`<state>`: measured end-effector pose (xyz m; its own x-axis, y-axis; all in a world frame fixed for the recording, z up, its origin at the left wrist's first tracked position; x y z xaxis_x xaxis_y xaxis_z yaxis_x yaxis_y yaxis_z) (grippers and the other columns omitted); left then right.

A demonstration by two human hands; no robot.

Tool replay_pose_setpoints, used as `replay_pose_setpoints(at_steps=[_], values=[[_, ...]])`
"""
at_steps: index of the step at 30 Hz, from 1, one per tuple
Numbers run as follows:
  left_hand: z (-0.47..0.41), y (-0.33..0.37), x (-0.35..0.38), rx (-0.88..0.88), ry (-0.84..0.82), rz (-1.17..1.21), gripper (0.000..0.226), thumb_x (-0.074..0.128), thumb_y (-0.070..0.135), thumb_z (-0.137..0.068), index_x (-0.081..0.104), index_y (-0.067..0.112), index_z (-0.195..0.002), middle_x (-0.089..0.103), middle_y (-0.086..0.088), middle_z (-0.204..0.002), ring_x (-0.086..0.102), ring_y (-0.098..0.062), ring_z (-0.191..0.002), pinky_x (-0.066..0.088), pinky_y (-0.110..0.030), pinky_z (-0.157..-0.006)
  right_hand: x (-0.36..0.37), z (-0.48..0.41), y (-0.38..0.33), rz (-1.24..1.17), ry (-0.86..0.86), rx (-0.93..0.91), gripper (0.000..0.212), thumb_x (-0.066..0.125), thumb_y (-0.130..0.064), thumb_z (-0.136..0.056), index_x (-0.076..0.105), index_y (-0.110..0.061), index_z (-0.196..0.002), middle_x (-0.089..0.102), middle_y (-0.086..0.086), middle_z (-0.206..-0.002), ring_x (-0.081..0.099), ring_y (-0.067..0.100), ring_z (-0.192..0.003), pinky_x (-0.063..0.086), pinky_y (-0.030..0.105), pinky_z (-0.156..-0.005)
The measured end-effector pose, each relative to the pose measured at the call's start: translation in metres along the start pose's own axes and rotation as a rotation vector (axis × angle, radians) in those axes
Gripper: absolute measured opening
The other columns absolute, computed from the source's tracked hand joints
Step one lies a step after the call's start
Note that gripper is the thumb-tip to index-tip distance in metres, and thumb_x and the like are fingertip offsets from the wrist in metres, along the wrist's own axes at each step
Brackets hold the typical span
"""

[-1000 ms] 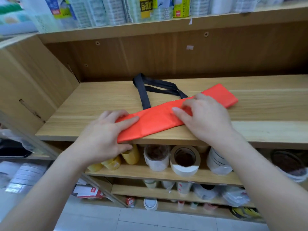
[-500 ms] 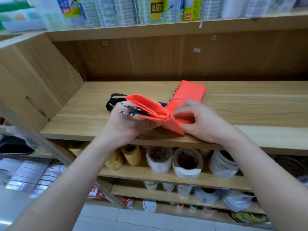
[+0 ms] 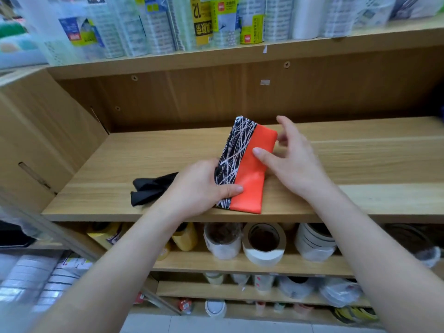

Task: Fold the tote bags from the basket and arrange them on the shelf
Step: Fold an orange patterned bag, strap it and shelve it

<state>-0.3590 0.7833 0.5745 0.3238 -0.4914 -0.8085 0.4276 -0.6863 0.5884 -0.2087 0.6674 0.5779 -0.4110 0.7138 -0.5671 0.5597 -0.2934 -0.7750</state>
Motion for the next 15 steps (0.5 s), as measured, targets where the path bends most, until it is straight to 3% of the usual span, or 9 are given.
replay_pose_setpoints(at_steps=[2,4,6,8,9,10,12,14,15], values=[[0.005,0.003,-0.002,0.048,0.081,-0.059,0.067,0.078,0.047,-0.076,0.045,0.034,-0.133,0.058,0.015,-0.115,0.056,-0.007,-0.104,0.046,-0.029,-0.088,0.011,-0.005,-0.002,0.066,-0.119,-0.025,0.091,0.07,-0.044,-0.085,0.012,-0.033,-0.155,0.046,-0.001,-0.147,0.039,0.021,-0.136,0.031,0.043,-0.113],[0.012,0.008,-0.005,0.1,0.168,-0.095,0.094,0.08,0.047,-0.073,0.024,0.039,-0.148,0.044,0.01,-0.125,0.045,-0.008,-0.11,0.04,-0.029,-0.091,0.024,-0.007,0.0,0.127,-0.235,-0.018,0.093,0.07,-0.045,-0.085,0.006,-0.041,-0.153,0.046,-0.004,-0.148,0.041,0.024,-0.137,0.03,0.052,-0.113],[0.018,0.014,-0.008,0.228,0.267,-0.31,0.087,0.076,0.049,-0.074,0.029,0.043,-0.146,0.04,0.006,-0.138,0.04,-0.017,-0.12,0.04,-0.039,-0.096,0.029,-0.012,0.004,0.208,-0.253,-0.022,0.091,0.072,-0.047,-0.082,0.015,-0.041,-0.152,0.045,-0.006,-0.148,0.043,0.024,-0.135,0.032,0.057,-0.109],[0.026,0.024,-0.003,0.418,0.351,-0.59,0.053,0.062,0.051,-0.085,0.052,0.036,-0.134,0.046,0.001,-0.144,0.043,-0.025,-0.126,0.037,-0.049,-0.097,0.028,-0.016,0.003,0.189,-0.242,-0.016,0.093,0.078,-0.046,-0.076,0.026,-0.033,-0.151,0.042,-0.005,-0.146,0.044,0.022,-0.133,0.035,0.055,-0.108],[0.027,0.022,0.003,0.458,0.315,-0.663,0.044,0.049,0.053,-0.091,0.058,0.033,-0.13,0.05,0.0,-0.143,0.046,-0.025,-0.127,0.035,-0.05,-0.099,0.027,-0.018,0.002,0.179,-0.247,-0.016,0.094,0.081,-0.044,-0.074,0.03,-0.028,-0.15,0.041,-0.004,-0.145,0.045,0.021,-0.131,0.036,0.052,-0.109],[0.028,0.016,0.01,0.457,0.212,-0.674,0.05,0.035,0.056,-0.095,0.057,0.03,-0.132,0.051,-0.001,-0.144,0.047,-0.024,-0.13,0.032,-0.051,-0.103,0.027,-0.02,0.001,0.178,-0.255,-0.021,0.093,0.083,-0.04,-0.072,0.033,-0.024,-0.149,0.04,-0.002,-0.142,0.046,0.021,-0.129,0.036,0.048,-0.11],[0.028,0.0,0.022,0.414,0.021,-0.613,0.071,0.02,0.068,-0.093,0.039,0.028,-0.147,0.038,-0.003,-0.155,0.036,-0.021,-0.141,0.027,-0.047,-0.112,0.027,-0.022,-0.005,0.182,-0.272,-0.034,0.089,0.085,-0.032,-0.072,0.039,-0.019,-0.147,0.039,-0.001,-0.132,0.049,0.019,-0.122,0.037,0.038,-0.109],[0.031,-0.009,0.026,0.4,-0.025,-0.636,0.082,0.023,0.074,-0.085,0.028,0.026,-0.152,0.029,-0.005,-0.158,0.03,-0.021,-0.145,0.029,-0.042,-0.115,0.03,-0.022,-0.008,0.132,-0.284,-0.003,0.082,0.085,-0.023,-0.072,0.044,-0.02,-0.143,0.036,-0.002,-0.124,0.049,0.016,-0.111,0.038,0.029,-0.104],[0.033,-0.007,0.027,0.418,-0.004,-0.674,0.081,0.027,0.072,-0.084,0.035,0.024,-0.149,0.036,-0.007,-0.155,0.038,-0.022,-0.141,0.037,-0.042,-0.11,0.032,-0.021,-0.007,0.069,-0.288,0.035,0.078,0.085,-0.017,-0.073,0.046,-0.021,-0.14,0.036,-0.001,-0.124,0.049,0.015,-0.109,0.039,0.027,-0.102]])
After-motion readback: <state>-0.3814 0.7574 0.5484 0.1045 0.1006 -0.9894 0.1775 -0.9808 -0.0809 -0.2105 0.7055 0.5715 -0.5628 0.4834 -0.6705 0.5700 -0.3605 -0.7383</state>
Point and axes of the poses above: each hand's wrist, its own z-axis away from the middle knuckle, its own x-axis out of the palm, y = z × x, the point moved 7 cm from there along -z, towards the middle knuckle
